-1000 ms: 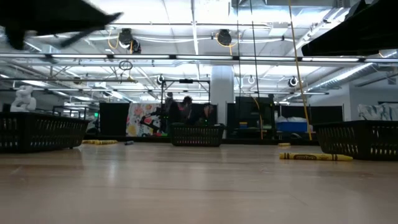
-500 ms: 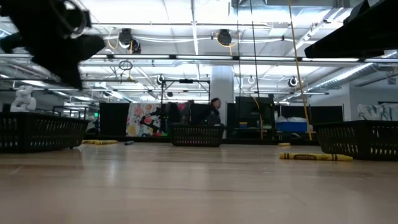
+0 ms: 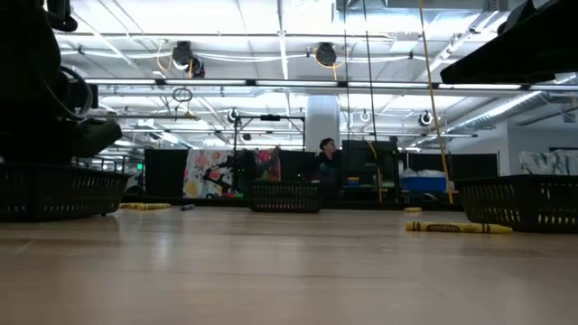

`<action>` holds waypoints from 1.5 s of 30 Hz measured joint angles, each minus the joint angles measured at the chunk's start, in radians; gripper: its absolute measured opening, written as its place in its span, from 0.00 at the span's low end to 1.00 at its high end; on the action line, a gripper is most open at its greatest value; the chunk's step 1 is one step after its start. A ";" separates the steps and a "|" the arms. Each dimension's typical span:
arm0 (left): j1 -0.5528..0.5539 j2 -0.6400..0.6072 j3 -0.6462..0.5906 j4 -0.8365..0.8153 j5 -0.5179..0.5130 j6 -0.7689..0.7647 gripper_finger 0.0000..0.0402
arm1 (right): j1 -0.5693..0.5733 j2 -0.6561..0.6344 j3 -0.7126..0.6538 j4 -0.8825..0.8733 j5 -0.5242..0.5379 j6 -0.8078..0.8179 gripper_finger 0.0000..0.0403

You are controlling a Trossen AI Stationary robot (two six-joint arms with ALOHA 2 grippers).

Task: Sort crayons
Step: Put the bottom blue crayon into the bottom left black bin, then put the yellow crayon into the bottom right black bin

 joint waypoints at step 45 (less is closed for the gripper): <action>0.117 -0.241 -0.002 0.931 -0.510 1.301 0.37 | 0.157 -0.249 0.000 -0.139 0.057 -0.033 0.25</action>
